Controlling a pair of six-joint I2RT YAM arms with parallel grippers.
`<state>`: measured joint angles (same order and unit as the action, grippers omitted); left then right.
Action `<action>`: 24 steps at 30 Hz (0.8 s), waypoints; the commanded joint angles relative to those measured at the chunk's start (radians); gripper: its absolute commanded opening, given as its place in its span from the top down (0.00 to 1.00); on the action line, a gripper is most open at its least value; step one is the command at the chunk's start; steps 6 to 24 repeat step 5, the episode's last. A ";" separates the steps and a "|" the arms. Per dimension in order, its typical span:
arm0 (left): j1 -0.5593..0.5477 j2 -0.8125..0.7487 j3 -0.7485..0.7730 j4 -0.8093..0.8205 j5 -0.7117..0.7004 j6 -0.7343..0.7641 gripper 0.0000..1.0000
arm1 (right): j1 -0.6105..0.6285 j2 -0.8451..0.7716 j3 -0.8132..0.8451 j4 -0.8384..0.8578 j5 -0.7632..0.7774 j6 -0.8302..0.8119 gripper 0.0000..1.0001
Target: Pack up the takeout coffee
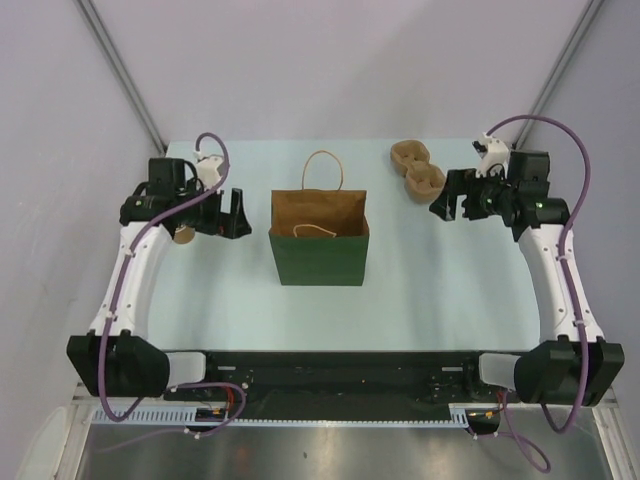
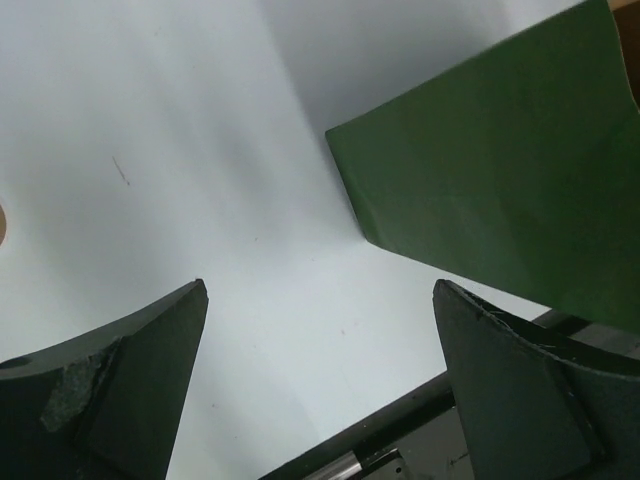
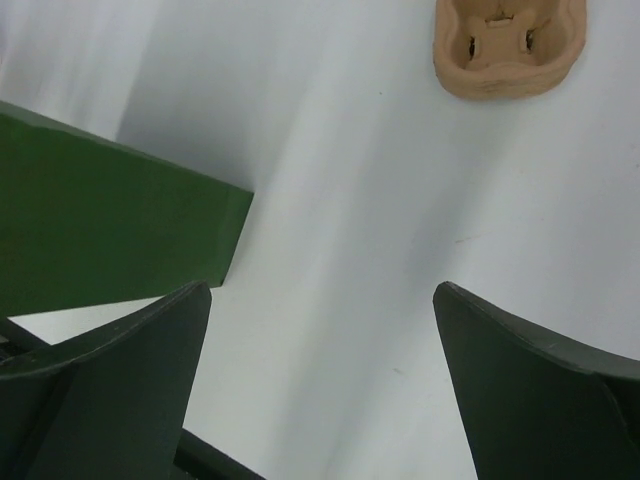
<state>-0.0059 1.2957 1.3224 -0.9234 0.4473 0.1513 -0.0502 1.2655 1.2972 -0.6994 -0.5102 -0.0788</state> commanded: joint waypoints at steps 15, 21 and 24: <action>0.003 -0.069 -0.008 0.067 -0.082 0.021 0.01 | -0.010 -0.063 -0.019 0.058 0.002 -0.004 0.00; 0.003 -0.069 -0.008 0.067 -0.082 0.021 0.01 | -0.010 -0.063 -0.019 0.058 0.002 -0.004 0.00; 0.003 -0.069 -0.008 0.067 -0.082 0.021 0.01 | -0.010 -0.063 -0.019 0.058 0.002 -0.004 0.00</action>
